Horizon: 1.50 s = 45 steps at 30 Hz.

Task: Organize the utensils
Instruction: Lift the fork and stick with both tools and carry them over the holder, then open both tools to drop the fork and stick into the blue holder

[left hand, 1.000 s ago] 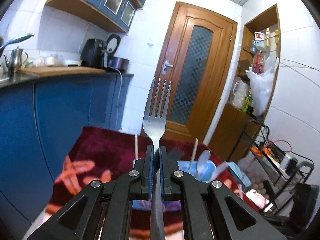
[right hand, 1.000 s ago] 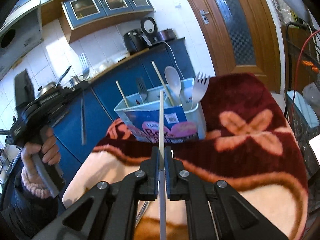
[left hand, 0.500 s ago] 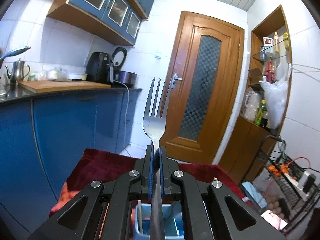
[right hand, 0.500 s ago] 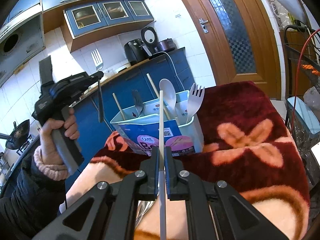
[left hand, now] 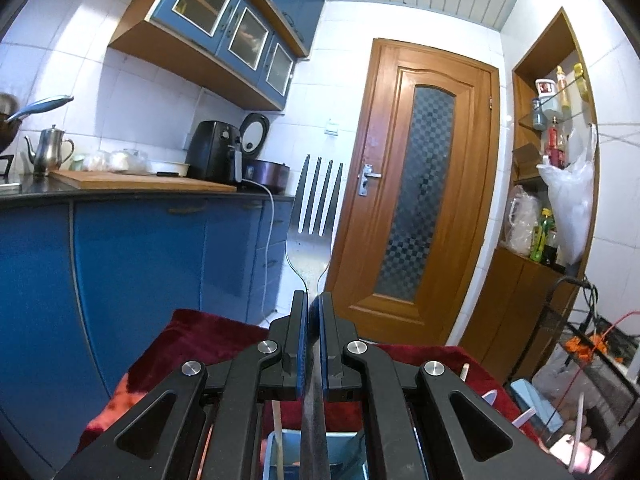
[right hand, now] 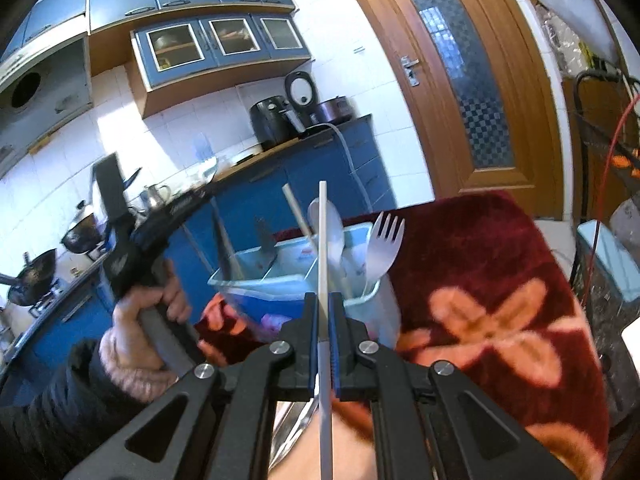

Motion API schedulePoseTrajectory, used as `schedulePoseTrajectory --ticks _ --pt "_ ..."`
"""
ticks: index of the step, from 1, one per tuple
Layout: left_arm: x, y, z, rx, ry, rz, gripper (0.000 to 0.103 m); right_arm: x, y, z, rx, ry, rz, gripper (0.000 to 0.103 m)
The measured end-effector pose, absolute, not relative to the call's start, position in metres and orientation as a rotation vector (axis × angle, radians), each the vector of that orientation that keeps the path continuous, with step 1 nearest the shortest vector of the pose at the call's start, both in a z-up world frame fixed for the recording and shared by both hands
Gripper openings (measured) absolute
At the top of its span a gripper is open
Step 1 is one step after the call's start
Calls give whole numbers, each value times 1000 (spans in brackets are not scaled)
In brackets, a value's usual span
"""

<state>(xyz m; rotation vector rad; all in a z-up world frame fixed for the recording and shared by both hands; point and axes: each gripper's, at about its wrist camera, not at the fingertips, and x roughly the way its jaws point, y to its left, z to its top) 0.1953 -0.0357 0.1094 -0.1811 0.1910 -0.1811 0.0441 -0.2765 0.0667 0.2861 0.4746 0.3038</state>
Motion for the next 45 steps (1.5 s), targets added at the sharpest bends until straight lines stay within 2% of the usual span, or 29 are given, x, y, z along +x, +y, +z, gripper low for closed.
schedulePoseTrajectory --ticks 3,9,15,35,38,40,42,45 --pt "191 -41 103 -149 183 -186 5 60 -274 76 272 455 265 7" --pt "185 -41 97 -156 187 -223 5 88 -266 98 241 299 203 7" --pt "179 -38 93 -169 177 -246 5 115 -251 97 197 209 157 7" --pt "178 -38 71 -191 318 -279 6 119 -231 60 83 341 148 7" --pt "171 -38 71 -181 318 -269 10 117 -230 61 98 353 147 10" --pt "165 -37 74 -174 306 -274 19 114 -231 64 113 349 146 21" --pt "159 -36 78 -177 297 -276 32 107 -234 68 137 336 155 24" --pt "150 -32 84 -188 299 -287 35 99 -234 77 149 314 155 24"
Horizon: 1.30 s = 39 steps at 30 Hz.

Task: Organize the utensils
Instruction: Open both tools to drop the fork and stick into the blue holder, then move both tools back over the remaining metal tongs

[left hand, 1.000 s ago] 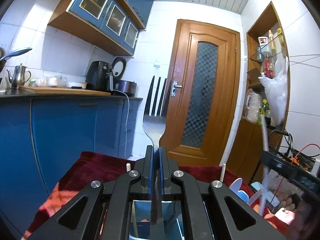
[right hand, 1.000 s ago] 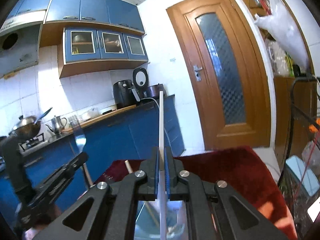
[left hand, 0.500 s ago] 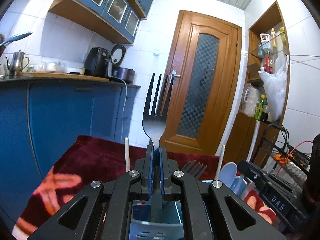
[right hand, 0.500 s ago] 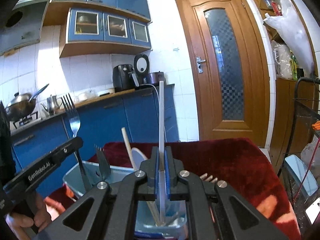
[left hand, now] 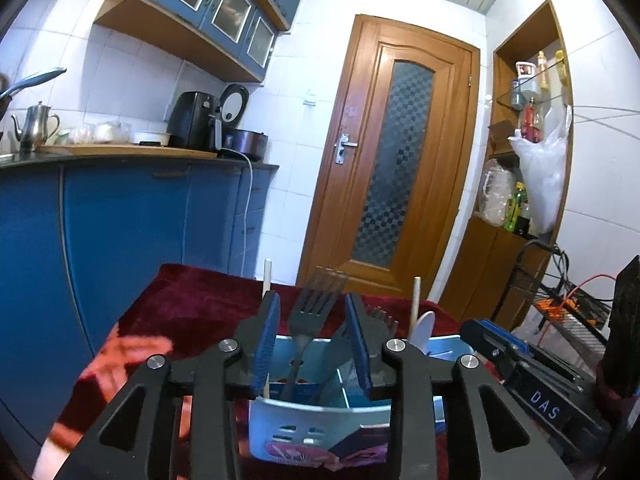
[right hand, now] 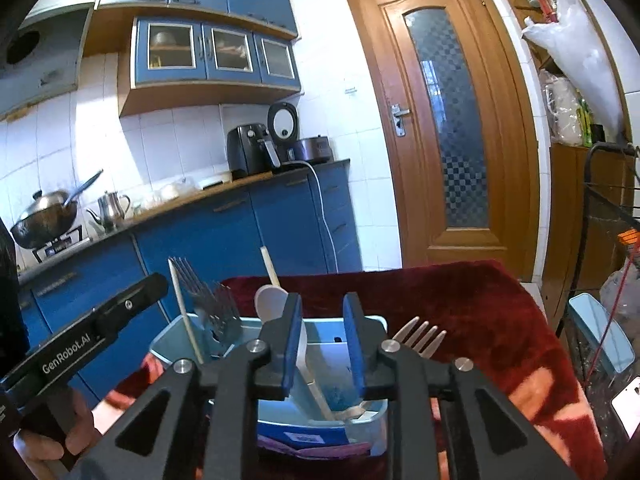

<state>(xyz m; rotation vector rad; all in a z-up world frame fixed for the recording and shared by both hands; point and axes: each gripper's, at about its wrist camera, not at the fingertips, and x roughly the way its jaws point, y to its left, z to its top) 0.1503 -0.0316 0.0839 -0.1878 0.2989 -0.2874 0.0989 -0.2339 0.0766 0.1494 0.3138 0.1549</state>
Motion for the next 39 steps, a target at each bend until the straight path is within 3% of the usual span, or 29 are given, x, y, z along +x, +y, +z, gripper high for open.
schedulePoseTrajectory --ticks 15,39 --pt "93 -23 89 -105 428 -277 35 44 -222 89 189 367 169 25" --pt "59 20 41 -107 615 -216 35 16 -199 21 148 758 198 28"
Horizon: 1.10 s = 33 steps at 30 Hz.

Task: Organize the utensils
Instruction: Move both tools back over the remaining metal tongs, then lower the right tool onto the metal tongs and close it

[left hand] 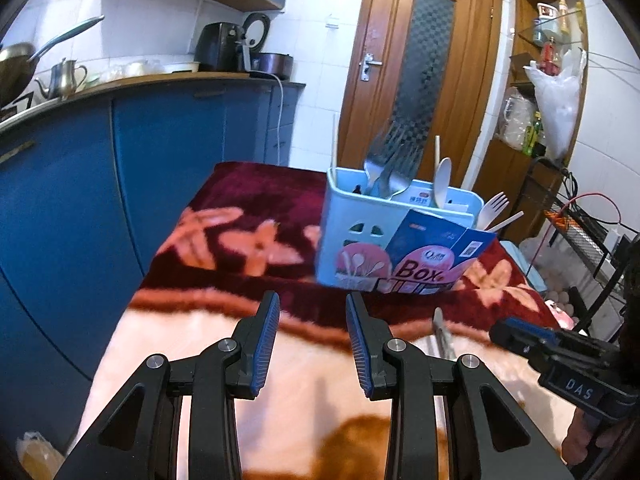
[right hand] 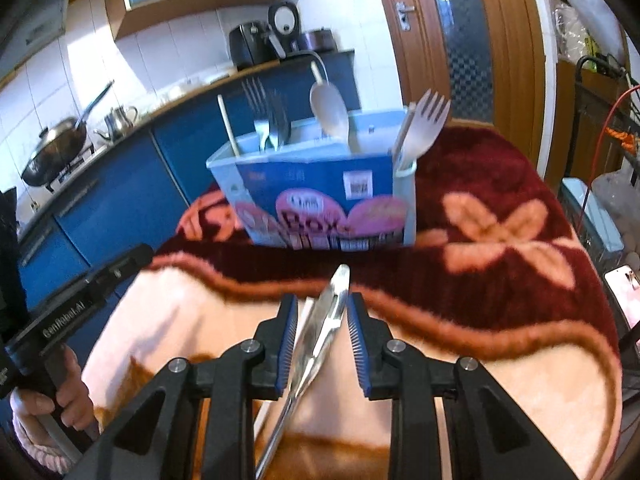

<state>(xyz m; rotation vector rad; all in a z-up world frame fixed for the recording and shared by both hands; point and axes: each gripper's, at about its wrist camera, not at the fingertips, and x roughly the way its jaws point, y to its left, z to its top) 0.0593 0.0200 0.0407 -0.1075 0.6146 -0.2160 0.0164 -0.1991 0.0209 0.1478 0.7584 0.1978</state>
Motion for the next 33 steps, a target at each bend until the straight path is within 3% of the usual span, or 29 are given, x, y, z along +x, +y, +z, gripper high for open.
schedulePoseTrajectory --ticks 10,33 --pt "61 33 26 -137 659 -196 35 20 -183 -6 107 910 209 35" --pt "62 32 19 -149 674 -213 35 41 -185 -17 160 1033 228 38"
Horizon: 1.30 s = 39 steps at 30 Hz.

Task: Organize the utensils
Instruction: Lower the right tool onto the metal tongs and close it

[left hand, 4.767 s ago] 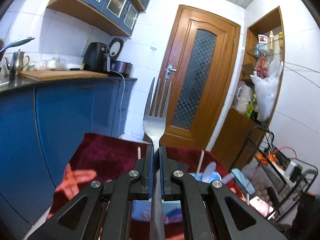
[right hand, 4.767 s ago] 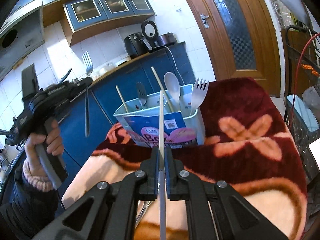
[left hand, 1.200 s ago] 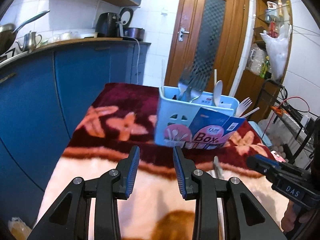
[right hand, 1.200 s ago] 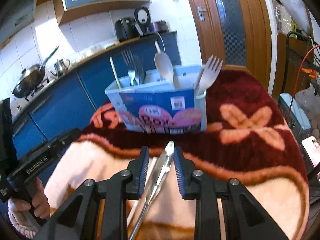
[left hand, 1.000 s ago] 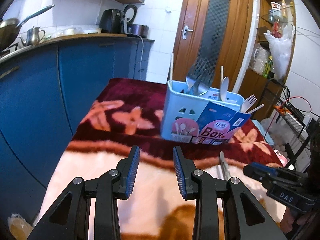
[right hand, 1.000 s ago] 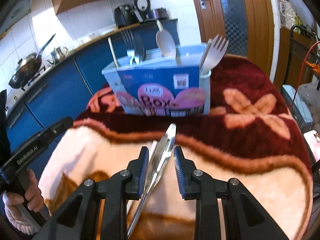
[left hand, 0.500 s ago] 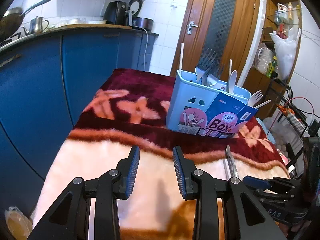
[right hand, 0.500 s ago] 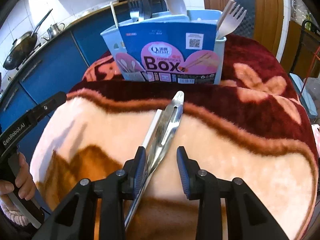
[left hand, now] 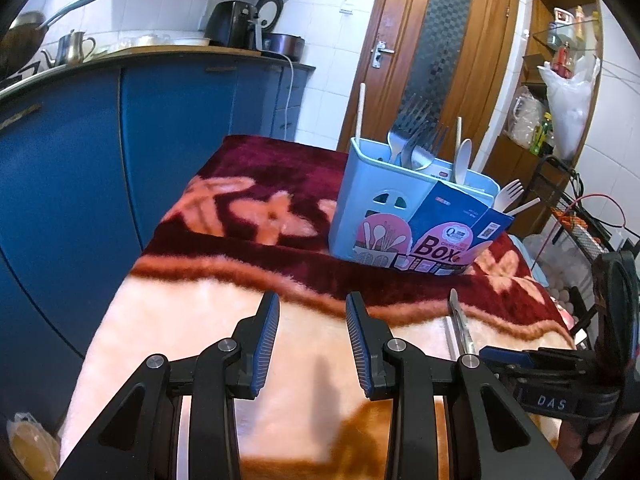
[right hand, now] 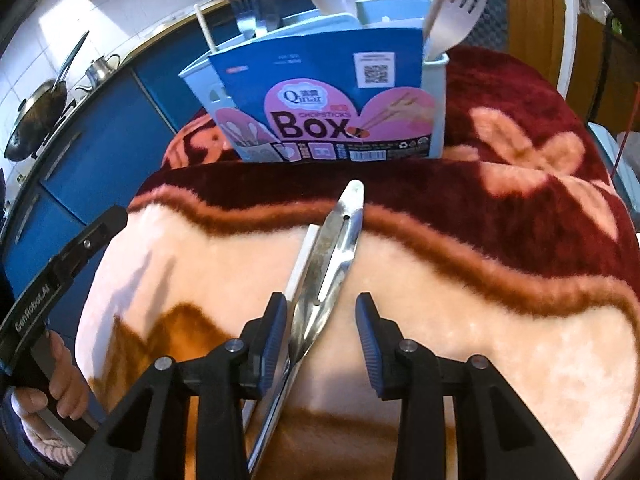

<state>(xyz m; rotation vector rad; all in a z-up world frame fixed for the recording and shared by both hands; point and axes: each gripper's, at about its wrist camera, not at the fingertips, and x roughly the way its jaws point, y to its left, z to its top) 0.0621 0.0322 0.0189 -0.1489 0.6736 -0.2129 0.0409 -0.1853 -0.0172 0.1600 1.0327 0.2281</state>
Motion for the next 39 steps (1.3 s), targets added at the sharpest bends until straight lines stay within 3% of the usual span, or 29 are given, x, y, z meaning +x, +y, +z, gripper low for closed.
schedulePoseTrajectory --ticks 5,11,20,25,39 --pt "60 27 20 -142 672 -227 35 41 -186 -17 148 1037 223 35" --pt "58 25 22 -141 667 -237 35 37 -185 -16 106 1059 200 24" --pt "57 20 21 -139 675 -256 35 53 -179 -17 104 1078 199 23" --pt "55 17 23 -135 681 -267 35 47 -190 -16 141 1060 206 11" --pt "49 -21 23 -91 758 -373 35 16 -237 -4 306 941 235 9"
